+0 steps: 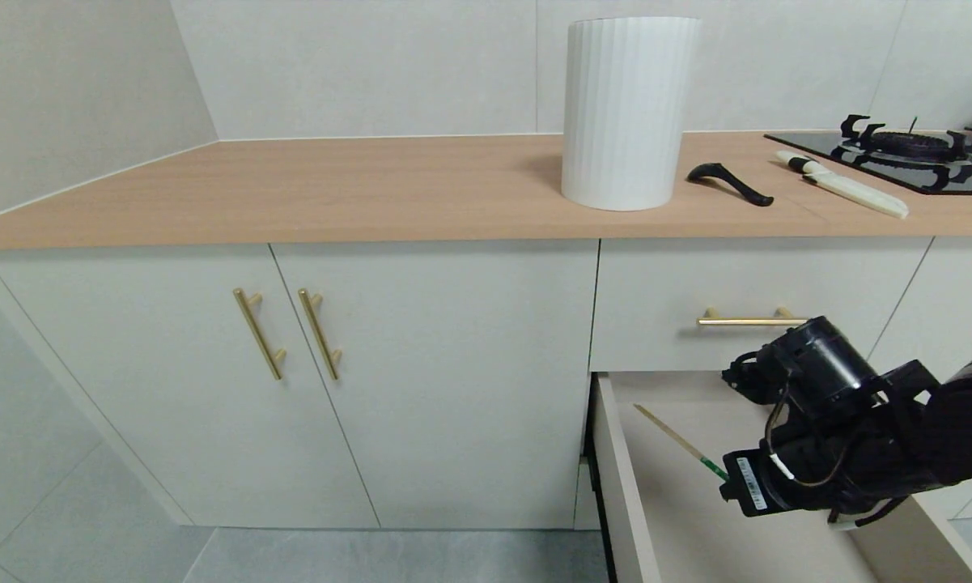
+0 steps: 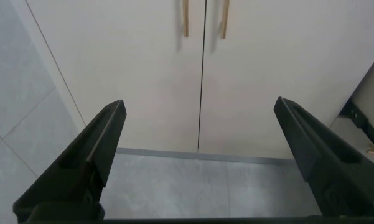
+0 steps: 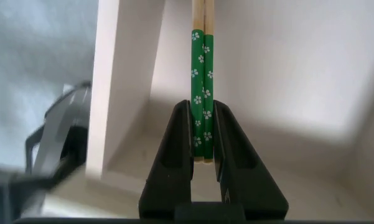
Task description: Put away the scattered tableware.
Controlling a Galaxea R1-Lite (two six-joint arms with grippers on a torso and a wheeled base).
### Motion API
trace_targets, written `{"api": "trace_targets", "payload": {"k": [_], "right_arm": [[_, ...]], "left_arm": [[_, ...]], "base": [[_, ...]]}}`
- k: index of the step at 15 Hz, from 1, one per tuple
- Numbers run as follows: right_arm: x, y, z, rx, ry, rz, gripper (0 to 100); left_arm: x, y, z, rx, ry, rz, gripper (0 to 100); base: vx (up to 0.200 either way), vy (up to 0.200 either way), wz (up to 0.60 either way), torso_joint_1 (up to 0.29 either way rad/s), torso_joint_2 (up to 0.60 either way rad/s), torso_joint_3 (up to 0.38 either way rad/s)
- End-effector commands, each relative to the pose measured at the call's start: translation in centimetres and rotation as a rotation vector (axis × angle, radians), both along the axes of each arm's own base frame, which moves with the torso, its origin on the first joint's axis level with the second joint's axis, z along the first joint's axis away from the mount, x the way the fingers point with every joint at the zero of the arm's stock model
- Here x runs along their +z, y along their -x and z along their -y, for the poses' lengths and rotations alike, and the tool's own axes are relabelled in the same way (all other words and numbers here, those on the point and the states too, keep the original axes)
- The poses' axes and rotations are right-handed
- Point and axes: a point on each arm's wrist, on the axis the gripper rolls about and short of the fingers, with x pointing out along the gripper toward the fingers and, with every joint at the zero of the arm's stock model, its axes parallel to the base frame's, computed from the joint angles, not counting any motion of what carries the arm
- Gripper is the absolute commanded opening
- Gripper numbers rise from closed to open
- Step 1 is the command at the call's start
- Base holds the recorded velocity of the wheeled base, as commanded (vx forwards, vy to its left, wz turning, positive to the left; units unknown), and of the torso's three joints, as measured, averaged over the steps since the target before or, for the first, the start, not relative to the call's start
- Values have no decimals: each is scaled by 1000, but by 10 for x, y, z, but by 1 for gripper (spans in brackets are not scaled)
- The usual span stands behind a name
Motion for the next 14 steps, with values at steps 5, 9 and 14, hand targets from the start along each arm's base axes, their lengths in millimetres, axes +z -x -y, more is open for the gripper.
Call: {"api": "trace_targets", "payload": {"k": [5,9,14], "right_arm": [[-84,-33,-17,-141,79,-47,0],[-111,-41,-21,-148,107,-55,0],[-150,-51,-24,-184,172,-19,0]], "left_arm": [[0,0,0,1,0,0,100],[0,0,0,1,0,0,100],[0,0,0,1,0,0,100]], "base": [[0,0,0,0,0,0],[0,0,0,0,0,0],[0,0,0,0,0,0]]}}
